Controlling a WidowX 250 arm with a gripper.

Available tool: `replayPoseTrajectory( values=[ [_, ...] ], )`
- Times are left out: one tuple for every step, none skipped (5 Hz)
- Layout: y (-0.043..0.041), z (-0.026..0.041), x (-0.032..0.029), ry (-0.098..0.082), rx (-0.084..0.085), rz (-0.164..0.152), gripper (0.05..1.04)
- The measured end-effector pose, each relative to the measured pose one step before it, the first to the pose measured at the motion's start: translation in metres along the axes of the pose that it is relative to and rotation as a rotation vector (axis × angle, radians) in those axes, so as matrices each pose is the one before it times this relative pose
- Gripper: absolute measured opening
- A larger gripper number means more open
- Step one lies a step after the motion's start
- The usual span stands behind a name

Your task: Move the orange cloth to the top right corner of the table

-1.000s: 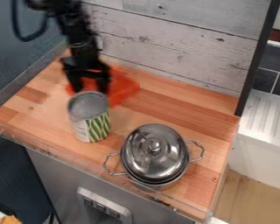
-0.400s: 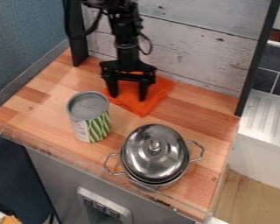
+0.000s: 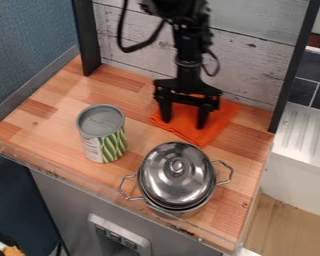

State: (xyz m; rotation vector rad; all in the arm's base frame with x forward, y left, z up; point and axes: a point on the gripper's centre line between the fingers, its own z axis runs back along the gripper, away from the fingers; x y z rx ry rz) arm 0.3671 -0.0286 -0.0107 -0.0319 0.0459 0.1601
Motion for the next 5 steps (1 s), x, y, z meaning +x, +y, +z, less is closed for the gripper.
replayPoseTrajectory(
  values=[
    [-0.02131, -0.00003, -0.00332, -0.0011, 0.014, -0.0125, 1.0],
    [-0.01174, 0.00152, -0.00414, 0.0018, 0.0335, 0.0082, 1.001],
    [-0.00771, 0.00845, -0.00665, -0.0228, 0.0324, -0.0013, 1.001],
    [-0.00215, 0.03984, -0.00286, -0.1005, -0.0239, -0.0129, 1.001],
    [0.00371, 0.01713, -0.00976, -0.0267, -0.0196, -0.0222, 1.001]
  ],
)
